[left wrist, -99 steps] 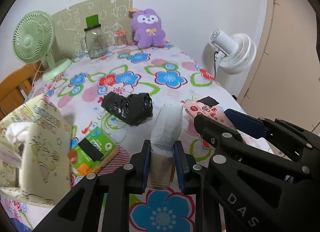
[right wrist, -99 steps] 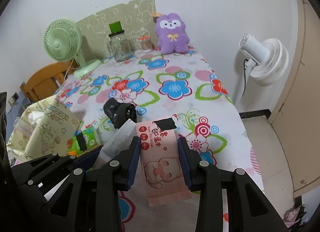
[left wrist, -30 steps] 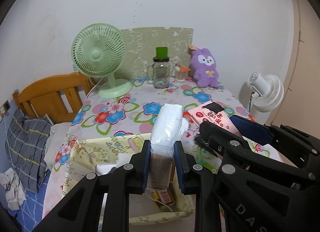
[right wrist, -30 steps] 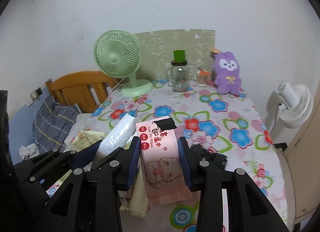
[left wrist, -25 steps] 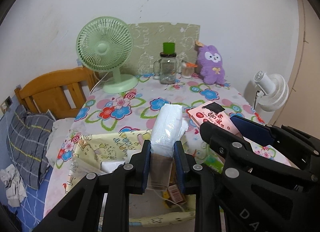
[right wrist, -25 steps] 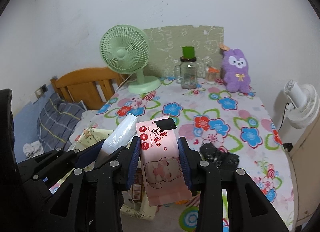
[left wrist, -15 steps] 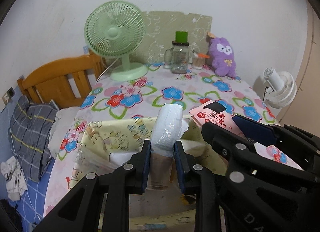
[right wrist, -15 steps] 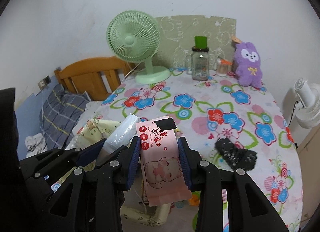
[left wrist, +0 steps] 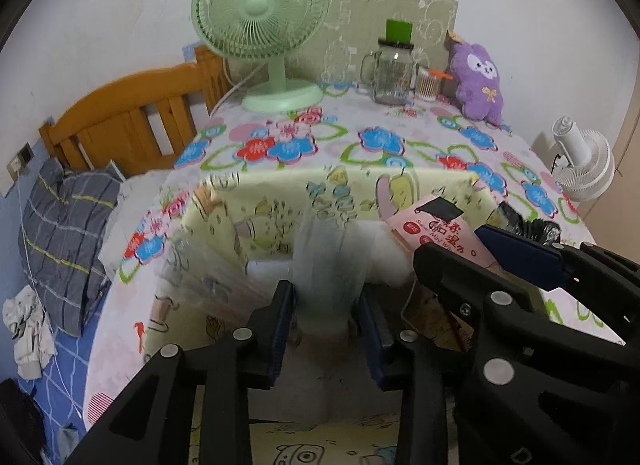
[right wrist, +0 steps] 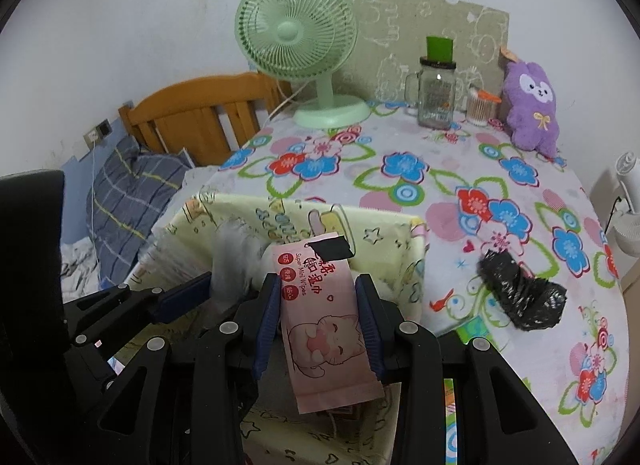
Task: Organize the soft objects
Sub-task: 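Open the left tool to drop the white cloth roll into the box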
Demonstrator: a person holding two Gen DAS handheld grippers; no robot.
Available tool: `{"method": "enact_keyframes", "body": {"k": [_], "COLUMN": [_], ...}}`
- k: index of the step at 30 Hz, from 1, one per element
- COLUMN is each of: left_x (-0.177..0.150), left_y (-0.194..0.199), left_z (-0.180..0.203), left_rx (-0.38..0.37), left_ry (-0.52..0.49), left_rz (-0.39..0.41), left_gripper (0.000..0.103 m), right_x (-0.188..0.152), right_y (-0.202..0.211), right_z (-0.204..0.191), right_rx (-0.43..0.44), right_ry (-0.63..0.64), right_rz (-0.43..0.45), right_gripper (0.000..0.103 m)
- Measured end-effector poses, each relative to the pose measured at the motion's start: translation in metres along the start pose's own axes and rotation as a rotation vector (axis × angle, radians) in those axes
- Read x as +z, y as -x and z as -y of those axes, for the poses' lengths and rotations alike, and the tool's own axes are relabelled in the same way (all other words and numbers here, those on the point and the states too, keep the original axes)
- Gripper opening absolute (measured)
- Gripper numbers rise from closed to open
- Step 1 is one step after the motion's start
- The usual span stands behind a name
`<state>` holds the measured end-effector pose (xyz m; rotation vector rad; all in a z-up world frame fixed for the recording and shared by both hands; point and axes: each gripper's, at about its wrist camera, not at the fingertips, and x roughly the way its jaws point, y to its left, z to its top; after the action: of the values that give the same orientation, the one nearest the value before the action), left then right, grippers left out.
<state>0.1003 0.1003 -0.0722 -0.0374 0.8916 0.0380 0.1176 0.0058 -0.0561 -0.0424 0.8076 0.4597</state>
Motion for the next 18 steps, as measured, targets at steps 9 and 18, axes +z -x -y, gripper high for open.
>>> {"method": "enact_keyframes", "body": {"k": [9,18], "left_x": [-0.003,0.003], "left_y": [-0.017,-0.024], "left_z": [-0.008,-0.013], "left_rx": [-0.020,-0.034], "left_ry": [0.002,-0.040], "left_rz": [-0.028,-0.027], "left_gripper": [0.044,0.048], "right_x": [-0.002,-0.001], "right_y": [-0.012,-0.019], "right_z": [-0.005,-0.009], "right_rx": [0.002,0.014], "right_ry": [0.005,0.007], "right_rz": [-0.024,-0.039], "right_gripper": [0.041,0.044]}}
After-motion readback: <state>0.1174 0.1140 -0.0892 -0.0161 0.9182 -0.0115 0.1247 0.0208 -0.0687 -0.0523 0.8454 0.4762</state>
